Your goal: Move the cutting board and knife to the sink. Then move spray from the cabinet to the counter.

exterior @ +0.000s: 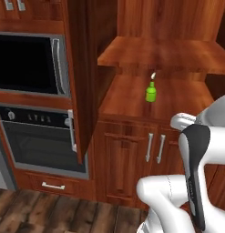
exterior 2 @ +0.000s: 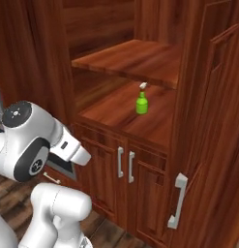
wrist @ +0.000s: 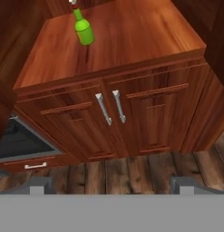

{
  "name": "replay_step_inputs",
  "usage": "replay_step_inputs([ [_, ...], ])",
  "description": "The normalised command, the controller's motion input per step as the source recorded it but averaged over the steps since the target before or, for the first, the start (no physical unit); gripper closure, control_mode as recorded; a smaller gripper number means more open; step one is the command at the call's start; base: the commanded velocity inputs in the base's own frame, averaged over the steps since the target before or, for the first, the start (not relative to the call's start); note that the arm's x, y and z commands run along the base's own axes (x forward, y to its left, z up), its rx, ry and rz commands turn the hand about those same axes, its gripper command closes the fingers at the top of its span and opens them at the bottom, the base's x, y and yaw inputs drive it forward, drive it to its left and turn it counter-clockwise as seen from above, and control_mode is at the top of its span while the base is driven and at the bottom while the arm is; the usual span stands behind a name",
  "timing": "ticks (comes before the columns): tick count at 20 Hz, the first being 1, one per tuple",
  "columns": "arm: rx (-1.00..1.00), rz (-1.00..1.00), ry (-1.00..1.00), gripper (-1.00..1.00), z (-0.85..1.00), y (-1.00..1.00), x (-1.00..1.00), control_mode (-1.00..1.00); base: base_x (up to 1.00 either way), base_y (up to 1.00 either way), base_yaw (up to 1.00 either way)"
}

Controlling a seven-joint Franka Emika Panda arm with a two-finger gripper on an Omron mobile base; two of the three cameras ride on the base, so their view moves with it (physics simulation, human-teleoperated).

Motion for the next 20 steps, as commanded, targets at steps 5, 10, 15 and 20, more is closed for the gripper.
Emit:
replay_step_inputs([
  [5, 0.00, 0.00, 0.00, -1.00, 0.00, 0.00, 0.00, 1.00, 0.46, 0.69, -0.25],
  [10, 0.00, 0.00, 0.00, -1.00, 0.00, 0.00, 0.00, 1.00, 0.43, 0.76, -0.36],
  [15, 0.00, 0.00, 0.00, -1.00, 0.00, 0.00, 0.00, 1.00, 0.00, 0.00, -0.05],
  [20, 0.00, 0.00, 0.00, -1.00, 0.00, 0.00, 0.00, 1.00, 0.00, -0.89, 0.00],
])
